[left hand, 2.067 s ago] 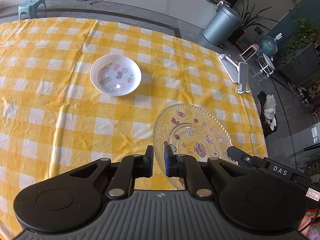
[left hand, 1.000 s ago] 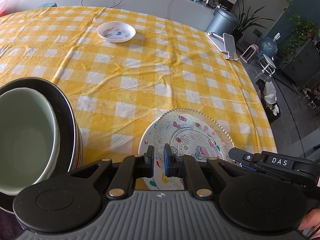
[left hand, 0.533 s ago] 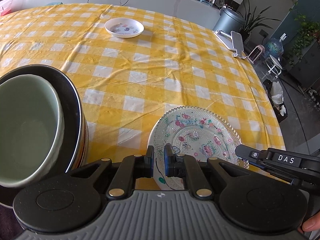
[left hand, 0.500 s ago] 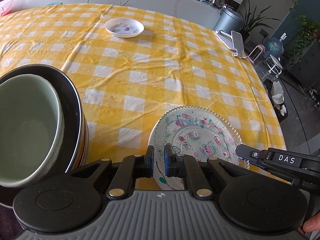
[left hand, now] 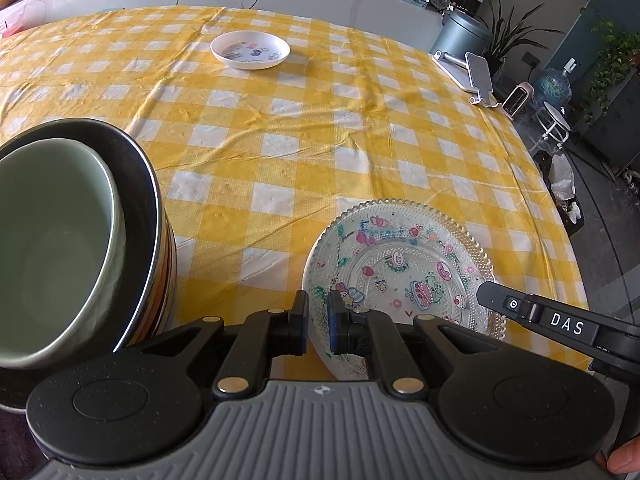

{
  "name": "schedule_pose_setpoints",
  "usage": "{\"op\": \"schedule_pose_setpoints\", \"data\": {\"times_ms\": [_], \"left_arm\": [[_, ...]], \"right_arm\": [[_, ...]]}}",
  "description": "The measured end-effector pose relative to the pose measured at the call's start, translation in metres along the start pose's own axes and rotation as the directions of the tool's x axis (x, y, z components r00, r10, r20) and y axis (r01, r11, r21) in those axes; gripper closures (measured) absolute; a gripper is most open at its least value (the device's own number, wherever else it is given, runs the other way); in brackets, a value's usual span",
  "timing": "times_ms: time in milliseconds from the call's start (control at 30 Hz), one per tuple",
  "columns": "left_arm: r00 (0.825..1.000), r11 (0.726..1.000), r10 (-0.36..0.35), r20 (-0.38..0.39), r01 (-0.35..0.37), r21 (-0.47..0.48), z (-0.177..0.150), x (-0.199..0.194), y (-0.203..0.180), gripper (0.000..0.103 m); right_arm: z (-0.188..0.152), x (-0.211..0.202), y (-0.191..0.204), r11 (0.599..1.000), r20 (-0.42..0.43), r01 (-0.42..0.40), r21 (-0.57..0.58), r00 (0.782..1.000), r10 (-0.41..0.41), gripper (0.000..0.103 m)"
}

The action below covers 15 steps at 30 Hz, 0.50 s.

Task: Organize plates and bowls
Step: 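Carry the glass plate with the left tool onto the 'Fruity' plate, then open the left tool and move it toward the white sticker bowl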

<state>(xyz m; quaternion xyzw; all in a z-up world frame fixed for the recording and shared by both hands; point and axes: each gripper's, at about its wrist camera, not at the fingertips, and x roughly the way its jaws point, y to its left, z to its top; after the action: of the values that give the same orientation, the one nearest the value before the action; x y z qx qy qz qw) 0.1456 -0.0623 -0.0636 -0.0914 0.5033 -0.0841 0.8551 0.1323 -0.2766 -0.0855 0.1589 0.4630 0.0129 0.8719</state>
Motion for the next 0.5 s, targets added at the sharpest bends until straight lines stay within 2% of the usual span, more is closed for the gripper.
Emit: {"op": "schedule_pose_setpoints", "data": {"times_ms": [267,500], "left_arm": [[1.000,1.000,0.012,0.006,-0.013,0.020,0.000,0.001,-0.002,0.093],[1.000,0.999,0.016,0.010,-0.017,0.048,-0.002,0.000,-0.005,0.090]], "right_arm": [[-0.005,0.002,0.015,0.992,0.016,0.076,-0.105,0.997,-0.074,0.093],[-0.007,0.002,0.019,0.987,0.027,0.092,-0.130,0.996,-0.090,0.086]]}}
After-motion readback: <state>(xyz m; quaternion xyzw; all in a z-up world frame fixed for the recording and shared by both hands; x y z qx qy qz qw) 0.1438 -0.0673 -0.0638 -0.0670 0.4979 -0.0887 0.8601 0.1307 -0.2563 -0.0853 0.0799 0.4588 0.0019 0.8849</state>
